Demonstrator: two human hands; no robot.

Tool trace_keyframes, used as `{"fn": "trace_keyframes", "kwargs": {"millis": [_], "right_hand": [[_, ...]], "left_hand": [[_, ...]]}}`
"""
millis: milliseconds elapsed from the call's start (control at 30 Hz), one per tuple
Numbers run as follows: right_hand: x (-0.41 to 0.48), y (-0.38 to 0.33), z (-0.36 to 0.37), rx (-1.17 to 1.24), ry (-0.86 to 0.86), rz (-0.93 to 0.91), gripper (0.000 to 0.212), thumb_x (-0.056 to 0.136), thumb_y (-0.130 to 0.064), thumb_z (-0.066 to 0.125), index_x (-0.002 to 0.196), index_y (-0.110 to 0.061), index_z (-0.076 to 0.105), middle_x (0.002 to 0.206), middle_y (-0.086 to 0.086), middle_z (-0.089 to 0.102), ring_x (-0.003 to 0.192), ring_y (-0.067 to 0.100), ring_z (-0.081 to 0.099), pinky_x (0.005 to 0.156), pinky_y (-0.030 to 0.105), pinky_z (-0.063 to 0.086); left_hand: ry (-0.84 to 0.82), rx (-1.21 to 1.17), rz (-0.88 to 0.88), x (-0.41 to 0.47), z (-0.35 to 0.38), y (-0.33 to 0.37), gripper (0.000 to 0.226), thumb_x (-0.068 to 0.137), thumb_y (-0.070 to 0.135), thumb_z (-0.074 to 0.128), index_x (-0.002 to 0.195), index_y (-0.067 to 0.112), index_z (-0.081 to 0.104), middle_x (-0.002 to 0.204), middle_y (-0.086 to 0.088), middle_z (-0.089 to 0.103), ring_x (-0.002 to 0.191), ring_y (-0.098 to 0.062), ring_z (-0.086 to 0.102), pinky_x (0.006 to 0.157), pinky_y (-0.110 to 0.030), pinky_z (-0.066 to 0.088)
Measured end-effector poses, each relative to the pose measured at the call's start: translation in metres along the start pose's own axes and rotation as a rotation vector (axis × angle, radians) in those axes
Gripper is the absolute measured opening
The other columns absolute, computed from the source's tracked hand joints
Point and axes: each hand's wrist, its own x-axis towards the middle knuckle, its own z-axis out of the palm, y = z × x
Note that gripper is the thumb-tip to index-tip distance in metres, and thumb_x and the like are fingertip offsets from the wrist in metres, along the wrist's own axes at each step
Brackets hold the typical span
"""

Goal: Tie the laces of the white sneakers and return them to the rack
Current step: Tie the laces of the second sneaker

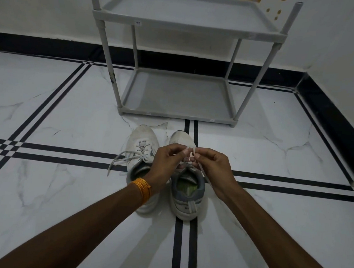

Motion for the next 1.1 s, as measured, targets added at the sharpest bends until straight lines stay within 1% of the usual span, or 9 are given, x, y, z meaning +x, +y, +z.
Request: {"fn": "trace_keyframes", "kwargs": {"millis": [300,400,500,567,633,700,833,967,1100], "right_hand": [[0.004,0.001,0.001,0.018,0.020,0.013,0.018,0.087,-0.003,0.066,0.104,-0.006,0.072,0.098,0.015,0.074,0.086,0.026,0.072,0.078,0.034,0.058],[0.006,0.002,0.001,0.018,0.067,0.034,0.014,0.083,-0.006,0.071,0.097,-0.005,0.071,0.090,0.019,0.074,0.077,0.026,0.070,0.075,0.035,0.058],[0.007,0.004,0.002,-0.001,0.089,0.055,0.009,0.079,-0.006,0.075,0.085,-0.006,0.068,0.083,0.018,0.072,0.071,0.025,0.068,0.073,0.036,0.059],[0.007,0.003,0.001,-0.029,0.041,0.048,0.006,0.080,-0.003,0.074,0.081,-0.007,0.070,0.081,0.016,0.071,0.073,0.025,0.067,0.073,0.034,0.058],[0.007,-0.001,-0.003,-0.042,-0.042,0.029,0.007,0.080,-0.001,0.072,0.083,-0.008,0.072,0.088,0.019,0.073,0.081,0.028,0.070,0.075,0.033,0.058],[0.007,-0.006,-0.009,-0.091,-0.116,-0.005,0.010,0.081,0.000,0.071,0.090,-0.005,0.073,0.093,0.021,0.074,0.086,0.030,0.072,0.079,0.034,0.059],[0.006,-0.012,-0.012,-0.239,-0.175,-0.105,0.017,0.079,-0.001,0.074,0.095,-0.001,0.070,0.090,0.017,0.075,0.085,0.026,0.074,0.078,0.032,0.059],[0.003,-0.011,-0.008,-0.342,-0.128,-0.201,0.024,0.078,-0.008,0.077,0.097,-0.010,0.061,0.089,0.012,0.075,0.083,0.022,0.074,0.076,0.034,0.061],[-0.008,-0.004,0.002,-0.533,-0.023,-0.396,0.022,0.084,-0.011,0.071,0.101,-0.018,0.060,0.090,0.005,0.075,0.081,0.012,0.072,0.073,0.021,0.059]], "left_hand": [[0.031,0.046,0.019,0.001,0.003,-0.009,0.019,0.094,0.007,0.056,0.106,0.004,0.071,0.099,-0.011,0.074,0.093,-0.023,0.070,0.079,-0.034,0.059],[0.040,0.015,0.017,-0.001,0.001,-0.006,0.017,0.089,0.008,0.066,0.104,0.002,0.066,0.092,-0.012,0.074,0.083,-0.019,0.072,0.064,-0.024,0.057],[0.027,-0.095,-0.113,-0.001,-0.001,-0.001,0.034,0.086,0.013,0.072,0.111,0.005,0.050,0.089,-0.012,0.072,0.064,-0.006,0.071,0.050,-0.017,0.052],[-0.023,-0.121,-0.206,0.003,-0.005,-0.001,0.042,0.083,0.016,0.074,0.118,0.011,0.051,0.097,-0.010,0.072,0.072,-0.007,0.072,0.053,-0.019,0.054],[-0.093,-0.119,-0.245,0.008,-0.009,-0.003,0.043,0.083,0.018,0.075,0.121,0.013,0.057,0.105,-0.015,0.072,0.090,-0.021,0.072,0.063,-0.026,0.057],[-0.137,-0.088,-0.213,0.009,-0.009,-0.003,0.033,0.086,0.017,0.072,0.117,0.008,0.065,0.103,-0.016,0.073,0.091,-0.021,0.072,0.067,-0.026,0.059],[-0.090,-0.061,-0.157,0.007,-0.004,-0.002,0.026,0.086,0.014,0.070,0.106,-0.003,0.068,0.087,-0.008,0.072,0.068,-0.005,0.070,0.058,-0.017,0.056],[-0.002,-0.019,-0.117,0.008,0.000,-0.006,0.024,0.085,0.015,0.072,0.100,-0.004,0.068,0.087,-0.014,0.071,0.074,-0.015,0.068,0.063,-0.023,0.057],[0.117,0.058,-0.096,0.010,0.008,-0.012,0.011,0.083,0.019,0.074,0.087,0.009,0.073,0.084,-0.008,0.074,0.079,-0.021,0.072,0.072,-0.030,0.060]]}}
